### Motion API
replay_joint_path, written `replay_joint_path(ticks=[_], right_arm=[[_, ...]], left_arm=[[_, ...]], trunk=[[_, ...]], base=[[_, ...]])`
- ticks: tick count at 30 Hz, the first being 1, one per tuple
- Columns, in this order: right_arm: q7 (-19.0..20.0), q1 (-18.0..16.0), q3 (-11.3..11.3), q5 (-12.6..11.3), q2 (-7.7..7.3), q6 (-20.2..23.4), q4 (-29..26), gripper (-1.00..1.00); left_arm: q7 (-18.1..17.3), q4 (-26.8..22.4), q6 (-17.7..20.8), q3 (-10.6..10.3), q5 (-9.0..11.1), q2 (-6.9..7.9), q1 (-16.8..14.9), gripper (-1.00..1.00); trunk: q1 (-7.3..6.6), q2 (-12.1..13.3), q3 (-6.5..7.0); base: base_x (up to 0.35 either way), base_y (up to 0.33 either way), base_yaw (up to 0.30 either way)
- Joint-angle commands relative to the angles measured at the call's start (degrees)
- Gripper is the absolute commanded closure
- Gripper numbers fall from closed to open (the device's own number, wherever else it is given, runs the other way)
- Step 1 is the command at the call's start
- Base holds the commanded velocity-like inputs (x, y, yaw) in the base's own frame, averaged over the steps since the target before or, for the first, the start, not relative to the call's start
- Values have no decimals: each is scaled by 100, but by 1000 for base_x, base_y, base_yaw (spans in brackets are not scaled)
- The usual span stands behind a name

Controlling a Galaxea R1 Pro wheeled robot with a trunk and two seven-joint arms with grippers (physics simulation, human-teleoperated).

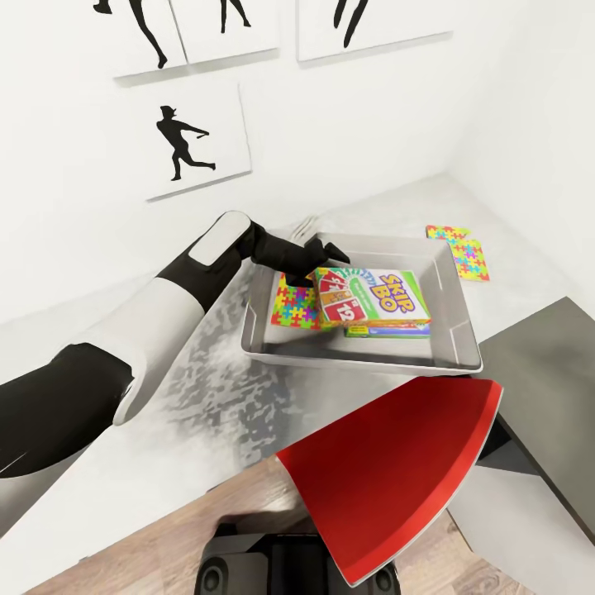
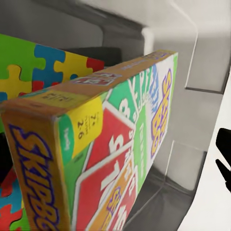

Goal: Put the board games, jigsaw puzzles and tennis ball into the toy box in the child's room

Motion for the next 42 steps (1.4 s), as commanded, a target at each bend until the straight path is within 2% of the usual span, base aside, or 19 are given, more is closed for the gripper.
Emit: replay_joint_path(ticks=[1,4,14,19,26,39,42], right_arm=[[59,-6,-8,55,-1,26,1,-100],[59,-6,-8,55,-1,26,1,-100],[59,-6,-8,55,-8,26,1,-100],[59,-6,-13,55,-9,26,1,-100],[59,-6,-17,55,-10,26,1,-100],[59,-6,-23,55,-10,26,1,-100],[59,-6,-24,55,-10,26,1,-100]], left_arm=[[87,-5,0,-7,88,2,-5,-100],[158,-11,1,3,168,0,-9,-100],[671,-86,3,13,778,1,-122,-100],[896,-225,3,18,981,0,-139,-100],[1003,-295,3,14,1066,-5,-145,-100],[1102,-355,5,18,1100,-7,-147,-100],[1157,-373,7,17,1202,-1,-148,-100]], trunk=[[3,-9,-7],[3,-9,-7],[3,-9,-7],[3,-9,-7],[3,-9,-7],[3,-9,-7],[3,-9,-7]], base=[[0,0,0],[0,0,0],[0,0,0],[0,0,0],[0,0,0],[0,0,0],[0,0,0]])
